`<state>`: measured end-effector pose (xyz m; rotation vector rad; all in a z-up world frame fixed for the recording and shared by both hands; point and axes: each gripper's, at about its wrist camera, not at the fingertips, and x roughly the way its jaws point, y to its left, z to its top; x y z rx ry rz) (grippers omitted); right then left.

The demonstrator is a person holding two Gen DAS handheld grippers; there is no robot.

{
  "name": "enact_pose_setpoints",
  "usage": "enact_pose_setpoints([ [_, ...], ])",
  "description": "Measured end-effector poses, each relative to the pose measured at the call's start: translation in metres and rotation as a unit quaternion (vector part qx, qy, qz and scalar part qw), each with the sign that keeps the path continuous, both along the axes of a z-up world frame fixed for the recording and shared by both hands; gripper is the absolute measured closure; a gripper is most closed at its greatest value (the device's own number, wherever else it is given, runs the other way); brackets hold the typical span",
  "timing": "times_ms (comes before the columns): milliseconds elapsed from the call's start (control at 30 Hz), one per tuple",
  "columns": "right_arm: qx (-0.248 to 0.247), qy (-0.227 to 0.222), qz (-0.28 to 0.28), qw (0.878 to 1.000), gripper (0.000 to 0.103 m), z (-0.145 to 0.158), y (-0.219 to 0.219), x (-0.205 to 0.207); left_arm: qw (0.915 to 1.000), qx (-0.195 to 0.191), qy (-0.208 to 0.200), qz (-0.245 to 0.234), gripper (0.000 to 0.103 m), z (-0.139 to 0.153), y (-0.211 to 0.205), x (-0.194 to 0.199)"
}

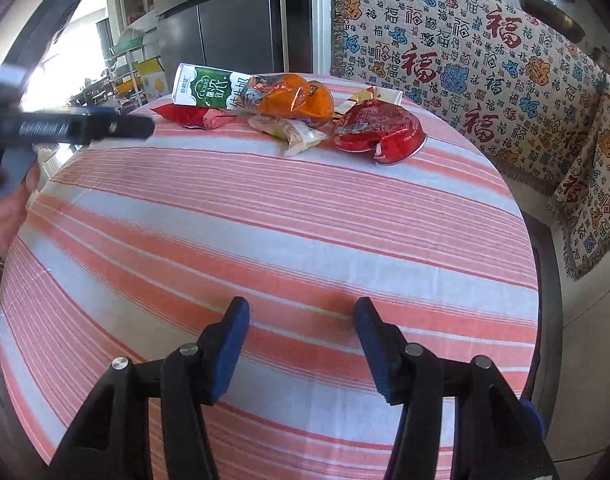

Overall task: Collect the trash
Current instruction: 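Grasp the white milk carton with the left gripper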

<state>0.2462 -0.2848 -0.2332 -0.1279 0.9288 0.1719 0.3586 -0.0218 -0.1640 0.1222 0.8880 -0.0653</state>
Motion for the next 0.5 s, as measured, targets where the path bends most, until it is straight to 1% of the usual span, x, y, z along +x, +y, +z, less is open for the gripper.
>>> enact_pose_setpoints([
  [100,-0.004,-0.007,0.003,1.000,0.045,-0.002,0.003,0.002,0.9997,0.008,0.013,-0.017,0.006,-0.001,0.005,0.035],
  [200,-0.002,-0.010,0.004,1.000,0.044,-0.002,0.003,0.005,0.9991,0.021,0.005,-0.036,0.008,-0.005,0.001,0.048],
  [233,-0.002,-0.011,0.005,1.000,0.044,-0.003,0.003,0.005,0.9988,0.026,0.002,-0.042,0.022,-0.006,-0.003,0.052],
  [267,-0.001,-0.012,0.005,1.000,0.044,-0.003,0.003,0.005,0.9983,0.033,0.006,-0.048,0.052,-0.009,-0.006,0.055],
  [300,0.000,-0.013,0.005,1.000,0.044,-0.003,0.002,0.005,0.9979,0.042,0.013,-0.049,0.055,-0.012,-0.008,0.058],
  [333,0.000,-0.013,0.005,1.000,0.044,-0.003,0.002,0.006,0.9979,0.045,0.010,-0.047,0.058,-0.013,-0.009,0.055],
  [367,0.000,-0.013,0.005,1.000,0.044,-0.003,0.002,0.006,0.9981,0.043,0.001,-0.043,0.058,-0.012,-0.008,0.047],
  [433,0.000,-0.012,0.005,1.000,0.044,-0.003,0.003,0.006,0.9989,0.032,-0.010,-0.031,0.058,-0.004,-0.002,0.028],
  [500,0.000,-0.010,0.005,1.000,0.044,-0.003,0.003,0.008,0.9997,0.012,-0.020,-0.010,0.058,0.004,0.010,0.002],
])
